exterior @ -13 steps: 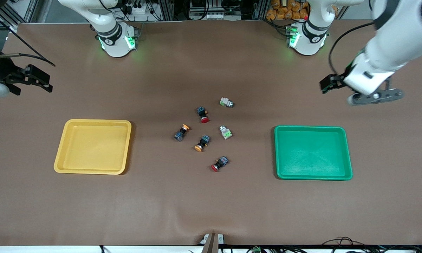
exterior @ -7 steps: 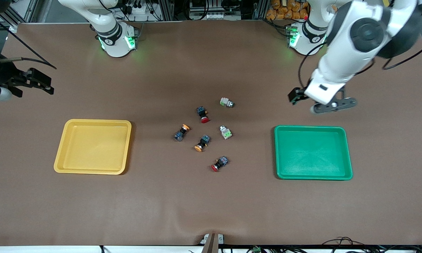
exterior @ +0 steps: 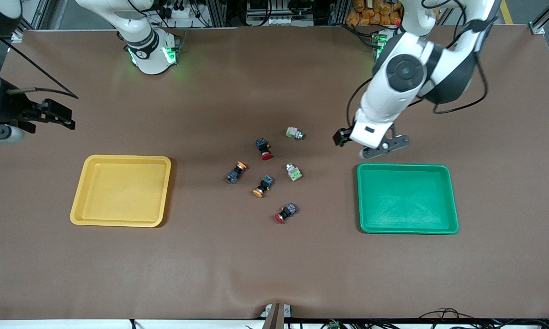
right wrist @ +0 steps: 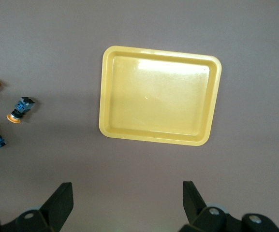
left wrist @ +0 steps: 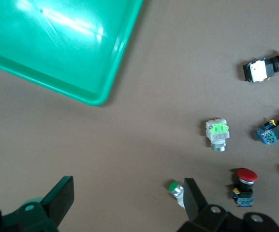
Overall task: Place green and yellow buttons in trays
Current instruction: 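Reach the left gripper toward a green-capped button among the buttons, then grasp the green button with the left gripper while the right gripper advances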
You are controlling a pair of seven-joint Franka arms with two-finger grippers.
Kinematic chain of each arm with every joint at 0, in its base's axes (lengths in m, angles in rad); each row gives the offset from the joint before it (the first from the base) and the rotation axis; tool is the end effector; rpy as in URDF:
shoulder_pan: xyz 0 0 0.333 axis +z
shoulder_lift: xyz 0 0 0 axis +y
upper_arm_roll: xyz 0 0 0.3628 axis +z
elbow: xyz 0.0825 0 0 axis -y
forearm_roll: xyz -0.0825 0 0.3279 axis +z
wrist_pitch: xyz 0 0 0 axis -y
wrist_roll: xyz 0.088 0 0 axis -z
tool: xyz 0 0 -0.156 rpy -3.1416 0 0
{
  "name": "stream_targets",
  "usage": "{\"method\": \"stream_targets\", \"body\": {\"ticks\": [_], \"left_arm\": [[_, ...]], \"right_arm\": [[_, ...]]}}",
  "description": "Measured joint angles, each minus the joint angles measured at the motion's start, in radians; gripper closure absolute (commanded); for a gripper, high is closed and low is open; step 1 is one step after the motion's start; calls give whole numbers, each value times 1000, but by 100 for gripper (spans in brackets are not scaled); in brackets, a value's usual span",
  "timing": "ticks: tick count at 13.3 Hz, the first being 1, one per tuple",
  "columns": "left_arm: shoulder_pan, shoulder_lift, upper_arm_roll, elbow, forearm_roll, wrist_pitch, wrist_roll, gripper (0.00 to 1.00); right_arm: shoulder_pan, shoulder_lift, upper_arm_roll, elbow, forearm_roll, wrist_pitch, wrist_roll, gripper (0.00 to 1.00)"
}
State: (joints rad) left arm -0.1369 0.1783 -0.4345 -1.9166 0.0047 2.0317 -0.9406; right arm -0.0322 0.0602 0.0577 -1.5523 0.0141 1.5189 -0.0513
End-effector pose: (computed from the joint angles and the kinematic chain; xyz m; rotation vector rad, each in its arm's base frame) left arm 0.4662 -0.2866 0.4301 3.0659 0.5759 -0.1286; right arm 0.5080 0.0143 0.5955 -3.1171 -0.1200 0.1456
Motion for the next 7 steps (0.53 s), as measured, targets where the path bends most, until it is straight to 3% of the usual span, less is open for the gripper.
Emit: {"method": "stream_targets", "body": {"ticks": [4, 7], "left_arm": [[-75, 64, -9, -48, 0, 103, -189, 0], [-152, 100, -10, -72, 2, 134, -364, 0]], "right_arm": [[-2, 83, -3, 5, -1, 7, 0, 0], [-2, 94, -3, 12, 0, 4, 7, 0]]}}
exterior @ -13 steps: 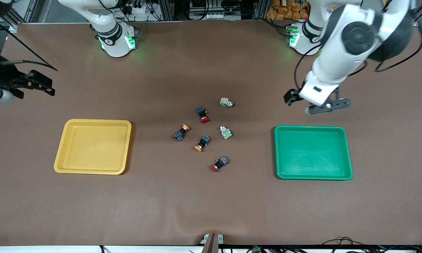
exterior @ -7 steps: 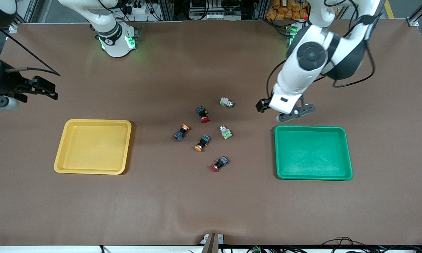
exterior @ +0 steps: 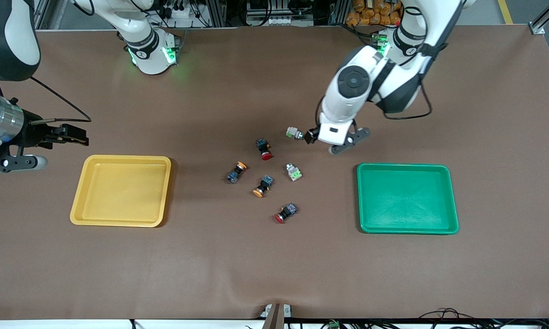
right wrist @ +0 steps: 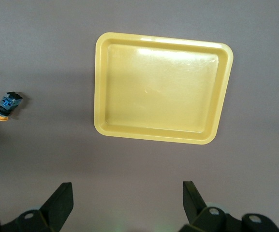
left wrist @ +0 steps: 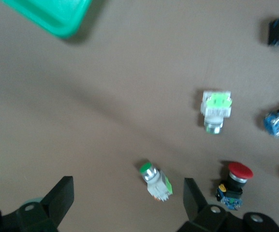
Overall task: Place green and yellow buttons in trays
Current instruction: 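Grasp the green button with the left gripper while the right gripper advances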
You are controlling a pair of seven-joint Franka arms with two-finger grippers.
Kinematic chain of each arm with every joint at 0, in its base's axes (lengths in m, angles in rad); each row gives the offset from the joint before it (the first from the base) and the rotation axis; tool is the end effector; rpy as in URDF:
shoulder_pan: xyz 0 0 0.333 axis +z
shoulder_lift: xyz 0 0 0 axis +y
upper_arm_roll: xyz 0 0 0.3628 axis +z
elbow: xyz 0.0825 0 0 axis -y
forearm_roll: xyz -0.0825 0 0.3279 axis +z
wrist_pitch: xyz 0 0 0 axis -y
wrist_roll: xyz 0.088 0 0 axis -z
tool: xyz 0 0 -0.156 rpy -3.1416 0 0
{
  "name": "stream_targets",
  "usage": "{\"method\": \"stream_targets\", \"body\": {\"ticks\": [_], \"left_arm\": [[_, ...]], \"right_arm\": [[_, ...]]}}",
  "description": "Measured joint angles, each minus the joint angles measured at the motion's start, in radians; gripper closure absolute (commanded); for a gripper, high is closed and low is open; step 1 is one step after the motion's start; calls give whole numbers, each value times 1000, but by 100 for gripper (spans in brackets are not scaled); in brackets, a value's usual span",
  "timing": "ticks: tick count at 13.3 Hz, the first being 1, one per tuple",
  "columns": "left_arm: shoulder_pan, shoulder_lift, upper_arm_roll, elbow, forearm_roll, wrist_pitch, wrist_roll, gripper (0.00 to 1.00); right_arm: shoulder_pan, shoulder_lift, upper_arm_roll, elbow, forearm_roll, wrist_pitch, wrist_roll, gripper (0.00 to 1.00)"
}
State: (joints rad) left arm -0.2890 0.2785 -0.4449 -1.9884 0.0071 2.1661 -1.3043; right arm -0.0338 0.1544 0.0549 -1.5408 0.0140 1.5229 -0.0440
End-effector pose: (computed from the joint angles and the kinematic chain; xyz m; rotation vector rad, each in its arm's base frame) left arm 0.4202 -0.3623 0.3622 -3.0018 -0.8906 0.2119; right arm 0.5327 0.0113 0.5513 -3.1041 -0.1004 0.2674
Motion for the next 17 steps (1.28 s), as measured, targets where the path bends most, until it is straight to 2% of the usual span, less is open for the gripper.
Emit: {"method": "stream_targets", "body": {"ticks": [4, 7, 12, 17], "left_arm": [[-103, 91, -1, -7, 128, 35, -312, 0], [-144, 165, -1, -7, 144, 119, -445, 0], [-181, 235, 0, -7, 144, 176, -526, 0], [-195, 273, 5, -6, 158, 222, -588, 0]], "right_arm": [[18, 0, 8, 3, 2, -26, 153, 0], [44, 3, 13, 3, 17, -37, 226, 0], [76, 44, 15, 2, 82, -31, 245, 0], [160, 123, 19, 2, 95, 52, 498, 0]]}}
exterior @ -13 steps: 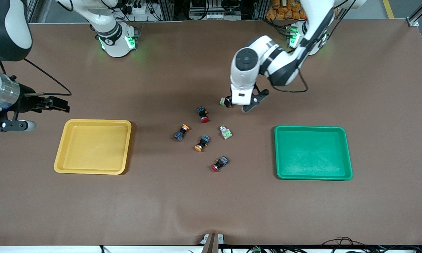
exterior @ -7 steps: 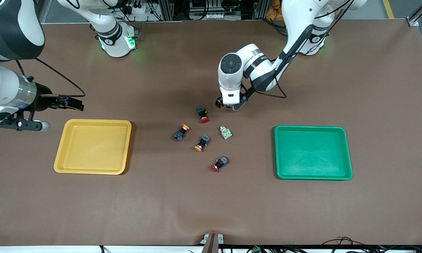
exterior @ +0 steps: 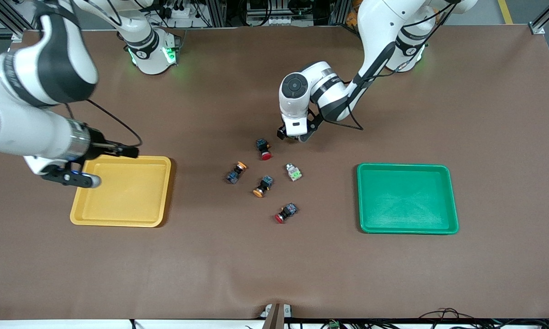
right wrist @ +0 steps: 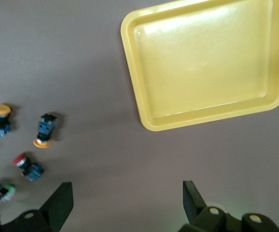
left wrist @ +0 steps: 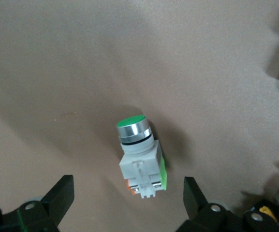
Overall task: Place green and yellow buttons in trays
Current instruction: 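Grasp the green button with the left gripper while the right gripper advances, then carry the green button to the green tray while the right gripper grasps a yellow button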
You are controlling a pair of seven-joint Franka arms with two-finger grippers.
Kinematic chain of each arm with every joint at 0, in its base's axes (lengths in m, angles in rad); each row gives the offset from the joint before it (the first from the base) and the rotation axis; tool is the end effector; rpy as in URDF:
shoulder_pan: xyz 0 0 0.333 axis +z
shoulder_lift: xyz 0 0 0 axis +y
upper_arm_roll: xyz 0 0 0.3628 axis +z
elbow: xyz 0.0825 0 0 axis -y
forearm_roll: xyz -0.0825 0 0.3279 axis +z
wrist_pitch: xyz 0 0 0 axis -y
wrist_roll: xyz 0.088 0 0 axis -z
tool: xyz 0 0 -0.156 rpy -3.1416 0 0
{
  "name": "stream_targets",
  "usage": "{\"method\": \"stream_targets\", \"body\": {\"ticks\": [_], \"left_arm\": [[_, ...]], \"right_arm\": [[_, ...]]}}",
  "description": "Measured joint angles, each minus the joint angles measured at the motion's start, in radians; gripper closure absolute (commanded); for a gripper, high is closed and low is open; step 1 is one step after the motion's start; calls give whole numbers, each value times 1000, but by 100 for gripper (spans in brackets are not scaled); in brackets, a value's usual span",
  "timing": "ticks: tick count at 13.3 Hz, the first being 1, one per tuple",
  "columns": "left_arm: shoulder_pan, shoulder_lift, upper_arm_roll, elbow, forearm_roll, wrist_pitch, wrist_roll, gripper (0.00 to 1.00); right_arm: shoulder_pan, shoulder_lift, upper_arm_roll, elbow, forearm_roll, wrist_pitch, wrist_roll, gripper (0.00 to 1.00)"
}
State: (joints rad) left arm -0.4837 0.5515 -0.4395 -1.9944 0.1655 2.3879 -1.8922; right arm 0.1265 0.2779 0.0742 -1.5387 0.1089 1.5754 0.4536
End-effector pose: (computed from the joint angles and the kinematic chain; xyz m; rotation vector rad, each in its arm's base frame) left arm 0.3646 -0.4519 0.2322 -2.7630 -1.3148 0.2066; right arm 0.5516 0.1246 0.4886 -3.0416 0.4084 0.4152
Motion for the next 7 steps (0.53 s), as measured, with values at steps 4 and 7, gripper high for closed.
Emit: {"method": "stream_targets", "body": {"ticks": [4, 7], "left_arm": [[0, 16, 10, 3, 14, 6, -1, 70], [1, 19, 12, 9, 31, 8, -1, 100]], "right_arm": [[65, 45, 2, 0, 87, 69, 115, 0], [99, 72, 2, -2, 95, 110, 211, 0]]}}
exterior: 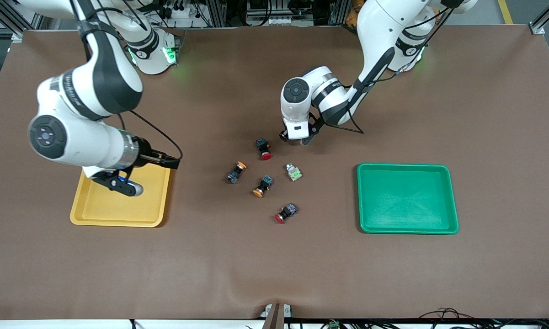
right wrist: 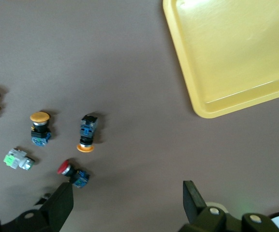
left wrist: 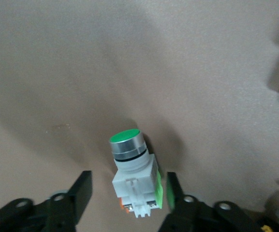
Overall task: Place green and yellow buttons in trays
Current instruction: 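Carry the green button to the green tray while the right gripper grasps a yellow button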
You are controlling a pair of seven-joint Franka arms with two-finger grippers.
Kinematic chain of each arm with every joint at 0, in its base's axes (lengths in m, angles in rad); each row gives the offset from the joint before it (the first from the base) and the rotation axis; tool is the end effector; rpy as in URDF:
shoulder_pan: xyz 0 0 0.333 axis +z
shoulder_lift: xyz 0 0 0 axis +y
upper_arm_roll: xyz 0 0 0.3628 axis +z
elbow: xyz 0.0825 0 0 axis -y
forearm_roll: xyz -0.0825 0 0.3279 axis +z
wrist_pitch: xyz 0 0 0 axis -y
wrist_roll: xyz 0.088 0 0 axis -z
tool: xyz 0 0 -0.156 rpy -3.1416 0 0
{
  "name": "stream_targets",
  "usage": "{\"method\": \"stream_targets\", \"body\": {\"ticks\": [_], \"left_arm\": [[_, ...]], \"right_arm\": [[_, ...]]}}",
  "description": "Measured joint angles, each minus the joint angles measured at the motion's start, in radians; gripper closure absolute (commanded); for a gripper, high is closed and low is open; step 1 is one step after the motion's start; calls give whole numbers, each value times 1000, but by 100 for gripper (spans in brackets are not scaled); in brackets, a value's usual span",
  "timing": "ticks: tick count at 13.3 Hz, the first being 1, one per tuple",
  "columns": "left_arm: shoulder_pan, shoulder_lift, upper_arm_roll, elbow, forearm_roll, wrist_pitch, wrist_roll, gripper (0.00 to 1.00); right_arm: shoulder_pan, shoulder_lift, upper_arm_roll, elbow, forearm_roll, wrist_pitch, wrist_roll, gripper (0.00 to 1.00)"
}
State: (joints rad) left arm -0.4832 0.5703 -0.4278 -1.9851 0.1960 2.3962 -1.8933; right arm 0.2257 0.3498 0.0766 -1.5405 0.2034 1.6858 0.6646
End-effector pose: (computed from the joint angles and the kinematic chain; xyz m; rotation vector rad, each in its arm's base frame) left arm 0.3726 -0.4492 0.2242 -2.7683 -1.3025 0.1813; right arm 0.5606 0.1993 0.4544 -2.9434 0.6096 0.4310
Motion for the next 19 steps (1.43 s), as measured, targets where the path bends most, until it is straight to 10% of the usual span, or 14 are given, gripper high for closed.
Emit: {"method": "stream_targets", "body": {"ticks": [6, 14, 19], "left_arm": [[67, -30, 3, 83, 166, -79, 27, 100], [359, -87, 5, 251, 168, -301, 527, 100], [564, -76, 6, 214, 168, -304, 807, 100]], "right_arm": [[111, 56, 0, -85, 1, 192, 191, 0], [230, 192, -1, -160, -95, 424, 418, 0], [288, 297, -3, -162, -170, 550, 540, 51]]}}
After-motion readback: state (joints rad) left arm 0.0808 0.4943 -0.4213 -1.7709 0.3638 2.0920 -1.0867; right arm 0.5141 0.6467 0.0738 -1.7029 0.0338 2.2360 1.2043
